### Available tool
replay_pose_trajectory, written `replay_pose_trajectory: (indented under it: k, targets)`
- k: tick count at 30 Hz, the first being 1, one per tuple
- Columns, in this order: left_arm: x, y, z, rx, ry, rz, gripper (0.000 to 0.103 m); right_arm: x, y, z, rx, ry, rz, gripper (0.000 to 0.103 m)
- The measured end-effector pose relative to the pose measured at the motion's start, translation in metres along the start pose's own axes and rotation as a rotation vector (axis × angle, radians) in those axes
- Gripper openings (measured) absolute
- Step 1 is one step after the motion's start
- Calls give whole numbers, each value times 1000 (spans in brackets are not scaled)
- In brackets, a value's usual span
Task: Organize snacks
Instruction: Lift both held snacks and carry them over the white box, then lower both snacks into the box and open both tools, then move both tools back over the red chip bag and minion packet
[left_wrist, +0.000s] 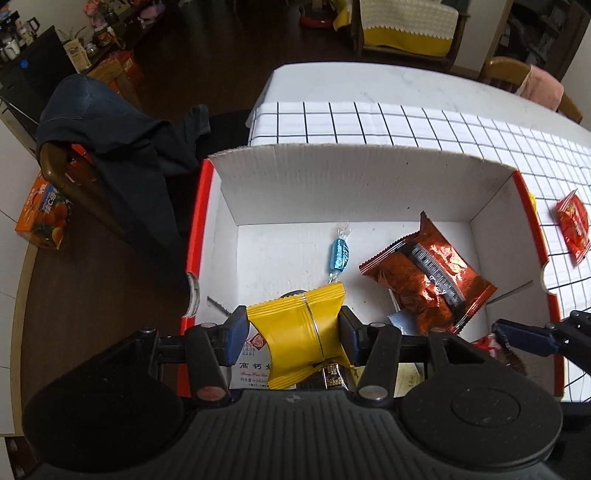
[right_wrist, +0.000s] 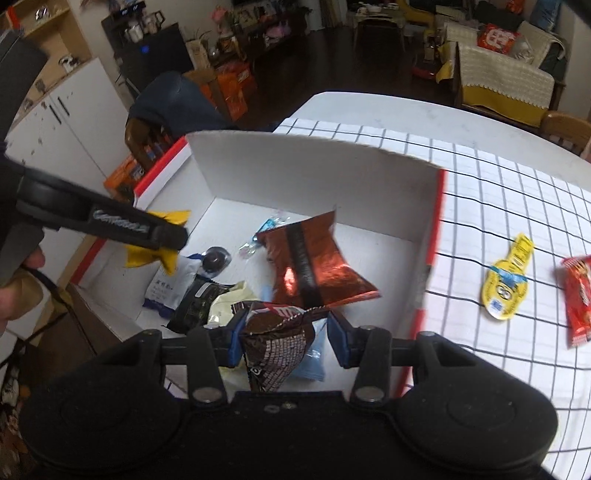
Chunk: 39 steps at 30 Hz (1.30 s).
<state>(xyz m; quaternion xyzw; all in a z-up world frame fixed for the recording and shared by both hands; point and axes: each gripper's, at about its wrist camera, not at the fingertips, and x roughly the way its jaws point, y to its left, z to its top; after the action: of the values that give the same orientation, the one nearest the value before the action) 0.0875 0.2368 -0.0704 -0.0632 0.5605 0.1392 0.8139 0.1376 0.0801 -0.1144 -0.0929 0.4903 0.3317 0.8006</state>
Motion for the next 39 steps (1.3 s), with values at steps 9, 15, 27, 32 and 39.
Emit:
replay_pose_trajectory:
  k: [9,15,27,32,39]
  targets:
    - [22,-8,13,19,54,18,52,29,22,8,-49,28,-24,45]
    - [28,-14,15,44,84,15,52,36,23,10,-41,50,-18,45]
    - [15,-11,9,27,55,-18,58,21,15,8,19,23,12,64]
    - [-3,-14,4,24,11,-40,64,1,7,6,51,-22,34,76]
    - [-34,-23,-3,33,-74,-60,70,-31,-3,-1,69,-71,71,84]
